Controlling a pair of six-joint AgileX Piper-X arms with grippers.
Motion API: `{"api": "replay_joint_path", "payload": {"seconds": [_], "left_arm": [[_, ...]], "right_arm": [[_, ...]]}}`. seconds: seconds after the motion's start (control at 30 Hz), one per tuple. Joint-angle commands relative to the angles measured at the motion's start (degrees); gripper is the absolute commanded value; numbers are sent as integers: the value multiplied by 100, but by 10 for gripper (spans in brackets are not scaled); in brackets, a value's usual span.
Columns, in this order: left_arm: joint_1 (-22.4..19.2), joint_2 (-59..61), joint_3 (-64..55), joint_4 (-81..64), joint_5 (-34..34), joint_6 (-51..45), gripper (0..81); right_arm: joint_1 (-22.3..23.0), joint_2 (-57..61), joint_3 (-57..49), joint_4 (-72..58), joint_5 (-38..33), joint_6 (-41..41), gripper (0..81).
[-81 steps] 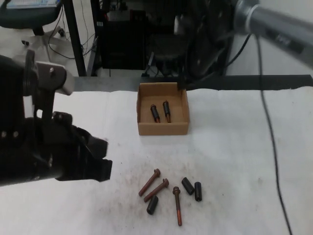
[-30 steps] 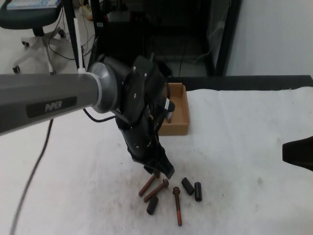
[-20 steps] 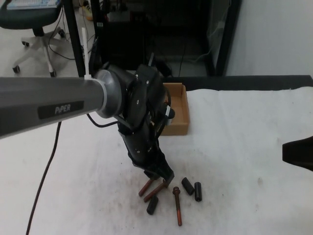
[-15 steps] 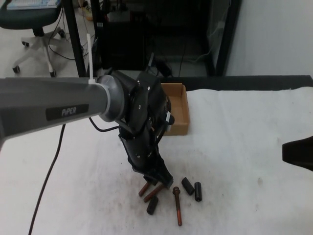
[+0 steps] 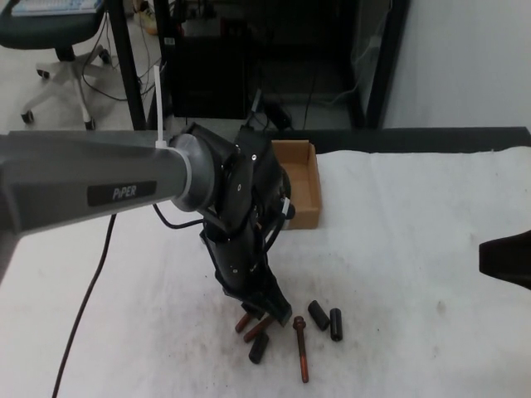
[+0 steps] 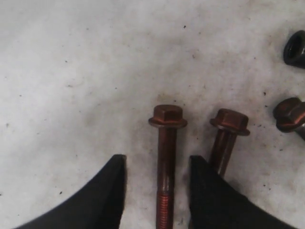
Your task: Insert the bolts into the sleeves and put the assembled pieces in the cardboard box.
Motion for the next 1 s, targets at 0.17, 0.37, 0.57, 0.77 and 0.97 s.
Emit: {"api": "replay_joint_path", "payload": {"seconds": [0.17,0.37,0.57,0.77,0.97], "left_arm": [[-21,-40,-55,42,-243,3,393],[-21,-40,-55,-103,-190,3,393],[-21,-40,-55,-106,72,3,393],[-21,1,-55,-106,169,-13,393],[-21,0,-55,-125,169,-13,393]], "right_arm": [[-11,-49,-14,-73,-47,-29,8],[-11,-49,-14,-73,-47,-29,8],[-11,-49,-14,-73,-47,-29,8],[-11,-49,-14,-73,-47,-29,8],[-11,-49,-14,-73,-47,-29,8]]}}
